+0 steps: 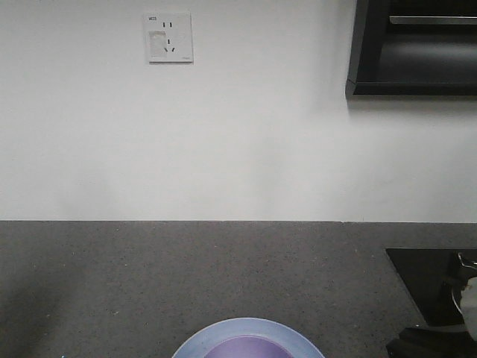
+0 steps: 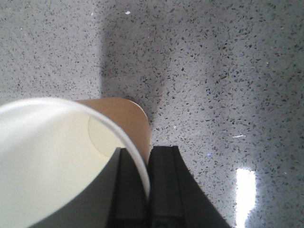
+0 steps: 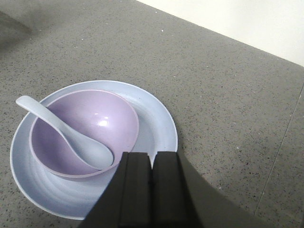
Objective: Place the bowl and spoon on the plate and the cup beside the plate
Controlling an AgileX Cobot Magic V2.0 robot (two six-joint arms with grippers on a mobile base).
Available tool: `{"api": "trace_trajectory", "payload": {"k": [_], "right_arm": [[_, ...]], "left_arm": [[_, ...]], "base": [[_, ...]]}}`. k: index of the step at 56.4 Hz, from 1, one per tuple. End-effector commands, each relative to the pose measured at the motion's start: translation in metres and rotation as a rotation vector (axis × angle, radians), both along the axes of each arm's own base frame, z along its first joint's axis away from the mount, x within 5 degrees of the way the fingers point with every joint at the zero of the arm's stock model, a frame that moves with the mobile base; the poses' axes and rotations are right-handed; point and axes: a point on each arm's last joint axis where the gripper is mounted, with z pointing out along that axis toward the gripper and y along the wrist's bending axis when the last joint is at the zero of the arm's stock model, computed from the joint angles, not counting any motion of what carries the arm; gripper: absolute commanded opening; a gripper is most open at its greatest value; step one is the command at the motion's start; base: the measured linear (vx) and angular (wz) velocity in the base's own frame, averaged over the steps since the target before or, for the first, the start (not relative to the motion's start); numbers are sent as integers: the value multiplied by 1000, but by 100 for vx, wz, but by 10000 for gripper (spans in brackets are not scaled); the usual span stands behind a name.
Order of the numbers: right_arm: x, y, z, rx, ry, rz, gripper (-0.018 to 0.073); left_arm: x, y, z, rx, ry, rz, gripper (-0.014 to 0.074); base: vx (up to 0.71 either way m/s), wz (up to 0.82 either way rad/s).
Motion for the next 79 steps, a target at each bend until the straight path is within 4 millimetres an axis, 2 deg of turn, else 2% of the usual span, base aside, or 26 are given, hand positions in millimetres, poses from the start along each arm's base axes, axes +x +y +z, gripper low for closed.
{"api": "trace_trajectory", "payload": {"k": [1, 6, 13, 20, 29, 43, 59, 68, 79], "right_arm": [[2, -1, 16, 35, -102, -20, -8], [2, -1, 16, 34, -102, -20, -8], [2, -1, 16, 34, -102, -20, -8], [2, -1, 16, 34, -102, -20, -8], [2, -1, 16, 34, -102, -20, -8], [2, -1, 16, 34, -102, -20, -8], [2, -1, 16, 34, -102, -20, -8], [2, -1, 16, 35, -101, -20, -8], [2, -1, 16, 36, -98, -21, -8]], "left_arm": [[-8, 0, 27, 27, -113, -14, -8], [-16, -6, 39, 34, -154, -55, -7], [-29, -25, 55, -3, -206, -163, -6], [-44, -55, 66, -116, -223, -353, -5], [-54, -90, 70, -289, -241, -497, -3], [-58, -131, 70, -380, -260, -634, 0], [-59, -171, 55, -429, -192, -745, 0], [-55, -180, 45, -407, -141, -767, 0], [-46, -178, 36, -339, -121, -745, 0]], "base": [[0, 0], [0, 0], [0, 0], [0, 0], [0, 0], [0, 0], [0, 0], [0, 0], [0, 0]]}}
